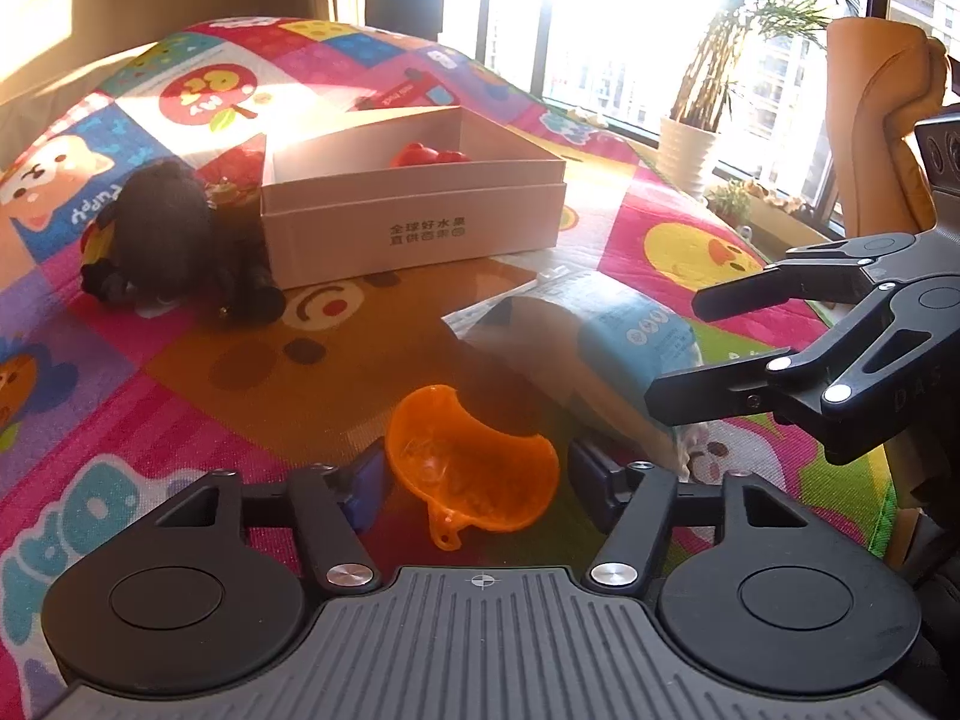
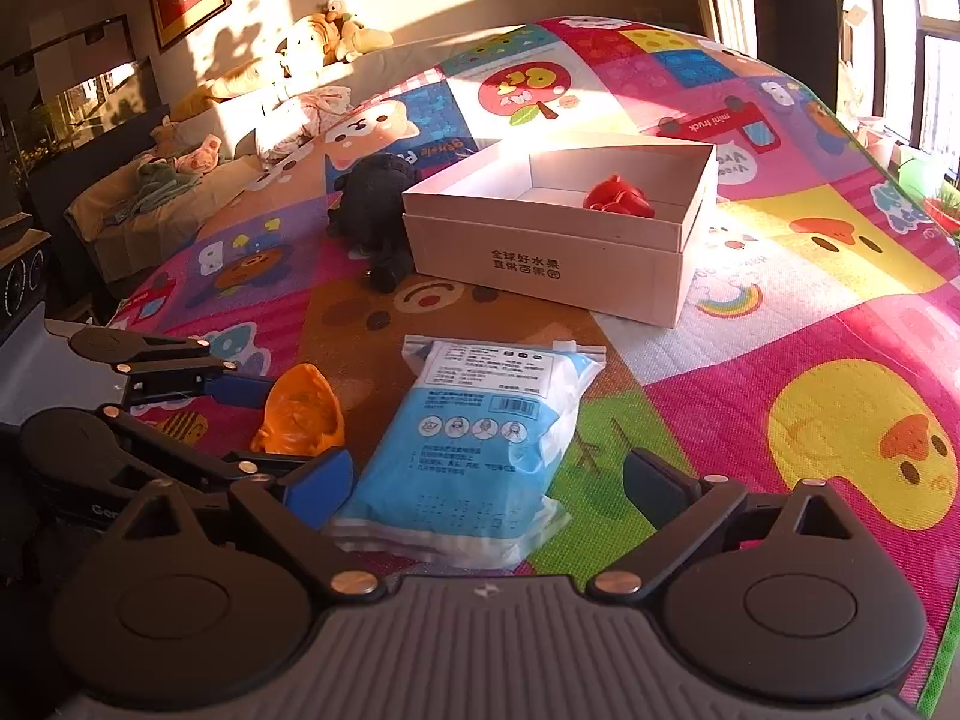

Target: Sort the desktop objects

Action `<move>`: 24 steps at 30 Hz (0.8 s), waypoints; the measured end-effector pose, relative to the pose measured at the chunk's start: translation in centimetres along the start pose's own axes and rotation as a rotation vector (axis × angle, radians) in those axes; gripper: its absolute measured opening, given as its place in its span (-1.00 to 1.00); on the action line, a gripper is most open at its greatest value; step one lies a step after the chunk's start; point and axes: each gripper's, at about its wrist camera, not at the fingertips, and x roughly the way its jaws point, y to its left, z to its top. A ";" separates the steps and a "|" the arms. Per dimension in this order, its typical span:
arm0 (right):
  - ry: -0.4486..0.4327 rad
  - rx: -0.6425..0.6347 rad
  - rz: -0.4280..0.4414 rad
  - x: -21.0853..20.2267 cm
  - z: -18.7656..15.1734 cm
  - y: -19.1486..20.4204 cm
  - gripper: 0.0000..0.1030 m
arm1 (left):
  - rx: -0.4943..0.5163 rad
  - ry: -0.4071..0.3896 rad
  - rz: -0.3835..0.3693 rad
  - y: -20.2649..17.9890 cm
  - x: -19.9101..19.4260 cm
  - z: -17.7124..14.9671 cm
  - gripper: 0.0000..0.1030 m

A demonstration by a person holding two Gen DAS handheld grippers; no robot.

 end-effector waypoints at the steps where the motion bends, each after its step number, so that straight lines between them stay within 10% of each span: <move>1: 0.000 0.000 0.003 0.1 0.1 0.2 0.90 | 0.002 0.001 0.002 -0.1 0.0 0.0 0.21; 9: 0.014 -0.024 -0.059 2.2 1.0 1.6 0.88 | 0.012 0.002 0.033 0.1 -1.4 -1.1 0.21; 18: 0.132 -0.142 0.041 3.1 2.0 3.6 0.11 | -0.046 -0.020 0.101 2.0 -3.1 -1.7 0.20; 24: -0.030 -0.193 0.051 -1.6 5.0 4.2 0.06 | 0.004 -0.093 0.133 2.3 -4.3 0.4 0.20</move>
